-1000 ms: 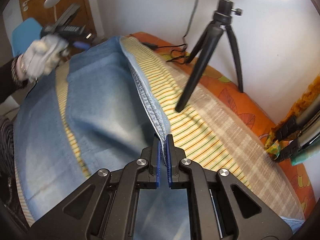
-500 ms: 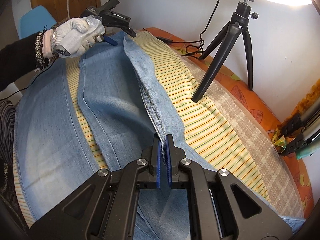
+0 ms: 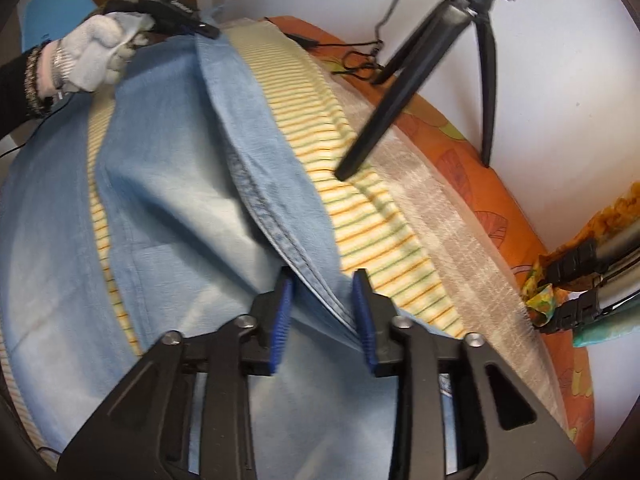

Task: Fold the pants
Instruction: 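Lift the hem with the right tool while the left tool grasps the other hem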

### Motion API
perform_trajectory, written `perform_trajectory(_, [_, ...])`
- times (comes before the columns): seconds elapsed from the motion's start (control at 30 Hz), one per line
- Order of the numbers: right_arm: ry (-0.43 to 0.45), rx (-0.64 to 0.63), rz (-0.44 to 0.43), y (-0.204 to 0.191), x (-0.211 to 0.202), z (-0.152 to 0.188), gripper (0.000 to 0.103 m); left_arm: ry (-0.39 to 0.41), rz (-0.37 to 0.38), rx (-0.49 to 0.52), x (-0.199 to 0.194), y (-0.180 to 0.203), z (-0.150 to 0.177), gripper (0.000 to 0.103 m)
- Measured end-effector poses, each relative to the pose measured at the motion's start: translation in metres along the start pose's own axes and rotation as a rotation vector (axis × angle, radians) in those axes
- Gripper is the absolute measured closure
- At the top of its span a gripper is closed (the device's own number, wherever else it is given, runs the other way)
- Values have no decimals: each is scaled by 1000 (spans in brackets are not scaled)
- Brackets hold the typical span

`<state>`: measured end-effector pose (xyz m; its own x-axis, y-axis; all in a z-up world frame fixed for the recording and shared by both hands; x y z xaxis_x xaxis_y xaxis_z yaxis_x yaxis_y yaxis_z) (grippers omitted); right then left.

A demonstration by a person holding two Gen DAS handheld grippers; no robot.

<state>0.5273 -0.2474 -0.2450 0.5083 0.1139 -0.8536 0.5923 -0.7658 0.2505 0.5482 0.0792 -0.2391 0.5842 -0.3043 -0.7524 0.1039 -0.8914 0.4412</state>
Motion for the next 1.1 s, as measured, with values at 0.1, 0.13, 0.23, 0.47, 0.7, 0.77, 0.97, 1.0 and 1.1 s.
perform_trajectory(0.1, [-10,-2,43,20,8,2,49,-5,-3,12,5,4,3,97])
perform_trajectory(0.13, [-18,5,54,27,11,4,49,-4,-4,16,6,4,2,97])
perform_trajectory(0.23, [-31,80,-9,40,15,9,73,-2,11,15,4,2,1,97])
perform_trajectory(0.47, [43,109,95,39,-21,7,97,51,35,47,-29,17,-7,98])
perform_trajectory(0.7, [118,77,146,7,-102,2,97,108,70,80,-93,32,-2,98])
perform_trajectory(0.77, [139,73,150,-7,-126,3,97,121,84,76,-112,33,3,98])
perform_trajectory(0.97, [159,32,156,-66,-180,20,97,169,99,88,-178,26,35,98])
perform_trajectory(1.0, [158,27,155,-76,-185,23,97,172,101,86,-185,24,40,98])
perform_trajectory(1.1, [152,16,155,-106,-200,38,97,177,117,66,-212,12,67,98])
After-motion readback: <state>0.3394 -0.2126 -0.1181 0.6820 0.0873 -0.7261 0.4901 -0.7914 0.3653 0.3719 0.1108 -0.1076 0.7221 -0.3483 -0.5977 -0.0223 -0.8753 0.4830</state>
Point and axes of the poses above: each gripper's, at about its wrist camera, not at the fingertips, and x roughly the way its jaws point, y to its right, z to its underside, the point moved 10 cm from there along x, roughly the way its jaws point, and after that the axes turned 7 degrees about z, right-handed, at the moved point
